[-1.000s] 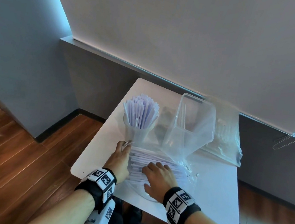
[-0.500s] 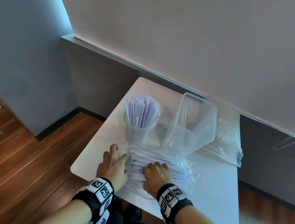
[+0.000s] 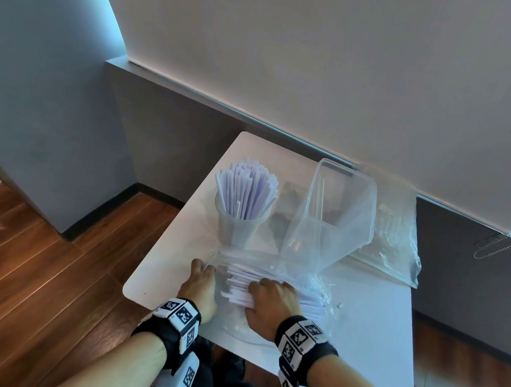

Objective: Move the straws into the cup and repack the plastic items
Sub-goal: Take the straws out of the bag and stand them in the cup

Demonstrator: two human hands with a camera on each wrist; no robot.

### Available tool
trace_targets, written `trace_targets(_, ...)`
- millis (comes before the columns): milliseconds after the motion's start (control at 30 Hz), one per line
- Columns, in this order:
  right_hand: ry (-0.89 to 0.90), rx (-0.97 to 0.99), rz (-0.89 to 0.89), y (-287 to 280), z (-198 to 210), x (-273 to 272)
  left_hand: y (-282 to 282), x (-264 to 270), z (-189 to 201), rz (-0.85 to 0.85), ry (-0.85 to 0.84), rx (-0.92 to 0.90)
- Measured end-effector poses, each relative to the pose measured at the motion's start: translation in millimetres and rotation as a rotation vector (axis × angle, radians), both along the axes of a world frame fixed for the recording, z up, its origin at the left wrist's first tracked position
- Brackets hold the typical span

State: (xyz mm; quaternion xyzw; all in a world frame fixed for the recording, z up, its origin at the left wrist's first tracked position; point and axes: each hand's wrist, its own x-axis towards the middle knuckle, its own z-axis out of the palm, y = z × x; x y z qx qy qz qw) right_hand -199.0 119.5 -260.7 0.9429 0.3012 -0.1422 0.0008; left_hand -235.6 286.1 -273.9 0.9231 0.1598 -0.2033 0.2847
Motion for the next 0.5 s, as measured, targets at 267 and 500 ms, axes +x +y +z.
trace_targets(267,0.069,0.392,-0.092,-27,26,1,-1,5,12,0.031,-0.049,-0.117)
trace_targets(500,0.191,1.000,-0.400,-22,66,-13,-6,5,19,0.024,-0.121,-0.124)
